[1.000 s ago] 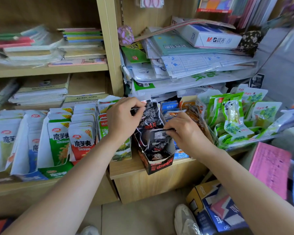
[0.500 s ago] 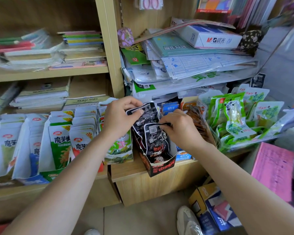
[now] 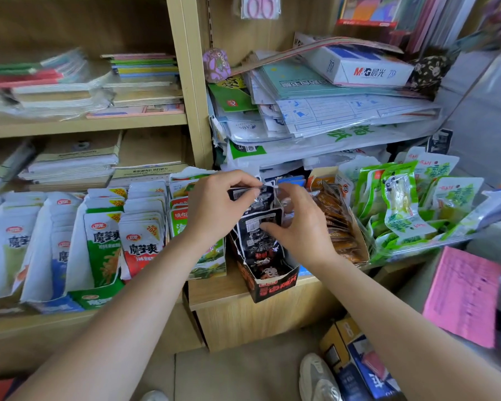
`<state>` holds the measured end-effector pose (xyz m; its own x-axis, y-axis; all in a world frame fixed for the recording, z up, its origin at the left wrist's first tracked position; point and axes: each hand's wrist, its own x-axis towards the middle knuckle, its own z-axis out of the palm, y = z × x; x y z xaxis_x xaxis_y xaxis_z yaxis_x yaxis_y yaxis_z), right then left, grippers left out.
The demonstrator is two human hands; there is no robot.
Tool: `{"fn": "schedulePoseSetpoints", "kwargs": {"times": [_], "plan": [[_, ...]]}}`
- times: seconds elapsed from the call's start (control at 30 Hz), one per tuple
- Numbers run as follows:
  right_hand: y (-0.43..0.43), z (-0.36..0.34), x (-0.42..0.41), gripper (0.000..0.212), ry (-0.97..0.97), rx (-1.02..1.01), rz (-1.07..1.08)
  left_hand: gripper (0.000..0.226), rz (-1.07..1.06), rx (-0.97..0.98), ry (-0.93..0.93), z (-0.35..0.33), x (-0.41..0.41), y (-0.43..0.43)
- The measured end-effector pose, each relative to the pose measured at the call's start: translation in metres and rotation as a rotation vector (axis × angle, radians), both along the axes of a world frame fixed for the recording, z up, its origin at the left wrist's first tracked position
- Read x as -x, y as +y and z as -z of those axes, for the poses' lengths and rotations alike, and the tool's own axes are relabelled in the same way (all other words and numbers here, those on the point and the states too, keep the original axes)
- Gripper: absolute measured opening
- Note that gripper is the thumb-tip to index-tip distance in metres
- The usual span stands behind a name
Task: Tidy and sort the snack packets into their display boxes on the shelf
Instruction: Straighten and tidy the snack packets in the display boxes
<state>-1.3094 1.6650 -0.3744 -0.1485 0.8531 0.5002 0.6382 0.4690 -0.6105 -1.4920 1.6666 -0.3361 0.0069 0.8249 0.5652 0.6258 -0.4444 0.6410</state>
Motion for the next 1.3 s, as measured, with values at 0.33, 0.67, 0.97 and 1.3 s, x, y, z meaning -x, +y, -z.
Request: {"fn": "schedulePoseSetpoints", "kwargs": {"times": [0.33, 0.67, 0.97, 1.3], "plan": [[0.001, -0.002, 0.003, 0.066, 0.001, 0.149, 0.039, 0.023, 0.129, 0.221, 0.035, 0.008, 0.004, 0.005], [-0.018, -0.028, -0.037, 0.028, -0.182, 0.327, -0.186, 0.031, 0.026, 0.134, 0.257, 0.017, 0.009, -0.013], [-0.044, 0.01, -0.047, 0.031, -0.665, 0.237, -0.327, 0.021, 0.023, 0.17, 0.138, 0.033, 0.011, -0.02], [-0.035, -0.001, -0.046, 0.021, -0.409, 0.314, -0.388, 0.012, 0.097, 0.224, 0.018, 0.038, 0.0, -0.027]]}}
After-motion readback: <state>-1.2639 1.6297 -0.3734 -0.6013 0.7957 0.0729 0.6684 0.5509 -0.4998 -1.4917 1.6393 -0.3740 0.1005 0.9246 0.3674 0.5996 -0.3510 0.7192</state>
